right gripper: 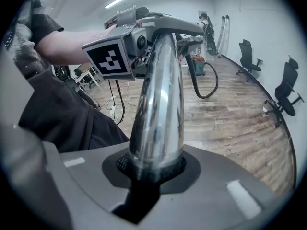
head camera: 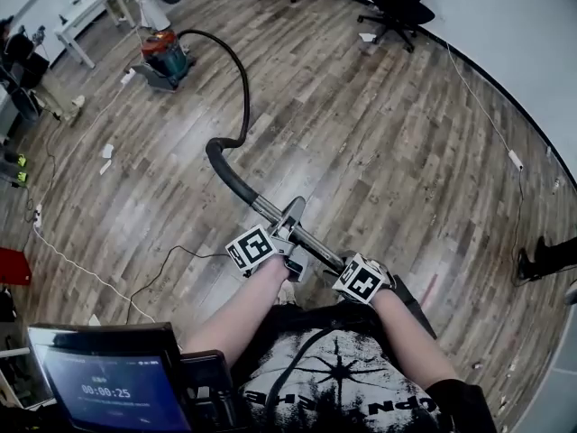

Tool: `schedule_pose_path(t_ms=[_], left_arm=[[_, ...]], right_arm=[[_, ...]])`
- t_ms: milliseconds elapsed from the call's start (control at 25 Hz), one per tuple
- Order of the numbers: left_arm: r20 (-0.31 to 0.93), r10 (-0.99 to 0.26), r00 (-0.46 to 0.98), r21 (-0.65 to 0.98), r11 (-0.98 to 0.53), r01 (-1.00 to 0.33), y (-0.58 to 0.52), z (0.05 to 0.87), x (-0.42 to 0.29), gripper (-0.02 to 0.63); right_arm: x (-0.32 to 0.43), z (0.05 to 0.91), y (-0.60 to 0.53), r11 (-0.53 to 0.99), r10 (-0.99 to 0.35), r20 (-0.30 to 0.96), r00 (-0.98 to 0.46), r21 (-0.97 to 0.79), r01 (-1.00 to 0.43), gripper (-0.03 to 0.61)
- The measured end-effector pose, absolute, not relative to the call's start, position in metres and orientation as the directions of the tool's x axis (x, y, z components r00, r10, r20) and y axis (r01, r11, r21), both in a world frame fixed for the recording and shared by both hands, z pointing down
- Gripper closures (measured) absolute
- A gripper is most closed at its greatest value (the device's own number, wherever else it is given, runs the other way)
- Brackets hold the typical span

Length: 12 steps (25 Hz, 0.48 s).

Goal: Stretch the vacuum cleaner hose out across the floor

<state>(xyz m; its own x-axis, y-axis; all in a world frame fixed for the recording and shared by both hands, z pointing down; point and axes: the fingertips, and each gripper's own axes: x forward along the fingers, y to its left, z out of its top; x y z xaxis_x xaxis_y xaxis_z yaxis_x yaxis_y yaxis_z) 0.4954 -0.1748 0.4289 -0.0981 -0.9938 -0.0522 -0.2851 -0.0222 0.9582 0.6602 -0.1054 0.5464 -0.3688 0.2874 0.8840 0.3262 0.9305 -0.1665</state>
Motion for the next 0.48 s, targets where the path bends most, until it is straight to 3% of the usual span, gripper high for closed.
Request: schedule_pose_path(t_ms=[480], left_arm=[[-0.057,-0.991,-0.120,0.947,-0.016,-0.321,-0.224,0.430,0.630,0.572]], right_arm=[[0.791,0.553,-0.157,0.915,0.312,0.862,-0.399,-0.160,0.369,0.488]])
